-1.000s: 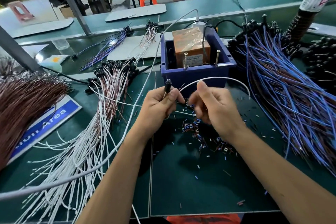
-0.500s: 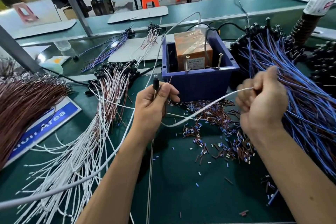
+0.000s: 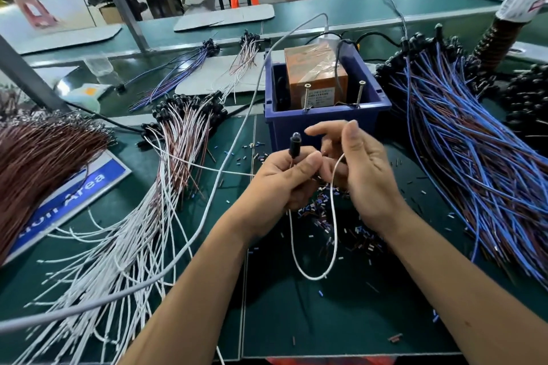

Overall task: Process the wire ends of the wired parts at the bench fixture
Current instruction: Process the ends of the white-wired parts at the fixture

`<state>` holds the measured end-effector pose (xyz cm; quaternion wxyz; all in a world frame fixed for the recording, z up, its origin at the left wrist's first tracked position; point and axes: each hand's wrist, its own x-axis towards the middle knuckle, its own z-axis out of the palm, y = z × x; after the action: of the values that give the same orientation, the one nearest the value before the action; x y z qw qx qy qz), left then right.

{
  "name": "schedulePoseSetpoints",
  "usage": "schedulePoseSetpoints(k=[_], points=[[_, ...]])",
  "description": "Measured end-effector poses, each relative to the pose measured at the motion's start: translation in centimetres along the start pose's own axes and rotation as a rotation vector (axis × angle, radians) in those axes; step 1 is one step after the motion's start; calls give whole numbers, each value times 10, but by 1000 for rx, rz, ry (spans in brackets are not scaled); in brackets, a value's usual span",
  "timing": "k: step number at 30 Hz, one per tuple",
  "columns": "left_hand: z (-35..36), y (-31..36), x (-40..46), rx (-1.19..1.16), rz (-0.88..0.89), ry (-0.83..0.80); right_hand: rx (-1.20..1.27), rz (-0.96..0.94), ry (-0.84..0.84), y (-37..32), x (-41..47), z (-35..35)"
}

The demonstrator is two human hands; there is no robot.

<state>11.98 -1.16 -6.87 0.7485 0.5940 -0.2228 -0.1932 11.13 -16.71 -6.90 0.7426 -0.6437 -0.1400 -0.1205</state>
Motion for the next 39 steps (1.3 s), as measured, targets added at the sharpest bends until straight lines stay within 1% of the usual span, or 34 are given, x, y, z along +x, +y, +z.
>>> schedulePoseSetpoints(k=[2, 4, 8, 11, 13, 14, 16, 18, 19, 20, 22, 23, 24, 26, 27, 29, 30, 32, 35, 37, 39], points=[[0, 0, 1, -5, -4, -4, -75, 16, -52, 1, -2, 2], [0, -1, 2, -13, -24, 15, -59, 74, -95, 1, -2, 0], [-3, 2, 1, -51, -16, 31, -45, 132, -108, 3, -4, -2], [-5, 5, -1, -49, -7, 6, 116, 196, -41, -3, 1, -8], [-6, 7, -1, -55, 24, 83, 169, 207, 8, -7, 5, -15], [-6, 7, -1, -46, 49, 139, 129, 183, 17, -9, 4, -16], [-4, 9, 0, 25, 124, 230, -38, 96, 22, -8, 0, -13], [1, 10, 1, 120, 220, 287, -220, -15, 24, -7, -3, -7], [3, 11, 1, 180, 262, 319, -267, -51, -5, -8, -4, -5], [6, 11, 3, 222, 296, 351, -280, -62, -53, -8, -5, -2], [13, 13, 7, 228, 312, 396, -250, -39, -142, -8, -6, -2], [16, 14, 10, 232, 329, 416, -235, -29, -152, -8, -6, -2], [20, 15, 11, 263, 361, 445, -222, -26, -127, -8, -6, -2], [27, 18, 14, 395, 467, 564, -203, -51, -7, -9, -6, -5], [30, 19, 16, 441, 519, 647, -201, -75, 65, -10, -5, -7], [32, 24, 21, 452, 559, 822, -218, -116, 193, -11, -4, -10], [32, 26, 24, 445, 546, 892, -227, -127, 251, -12, -4, -11], [30, 28, 32, 422, 433, 973, -228, -124, 354, -11, -3, -14], [30, 26, 40, 473, 234, 986, -248, -118, 458, -8, -2, -17], [34, 25, 42, 464, 168, 976, -268, -117, 490, -6, -3, -17], [37, 25, 43, 460, 140, 965, -273, -121, 510, -5, -4, -16]])
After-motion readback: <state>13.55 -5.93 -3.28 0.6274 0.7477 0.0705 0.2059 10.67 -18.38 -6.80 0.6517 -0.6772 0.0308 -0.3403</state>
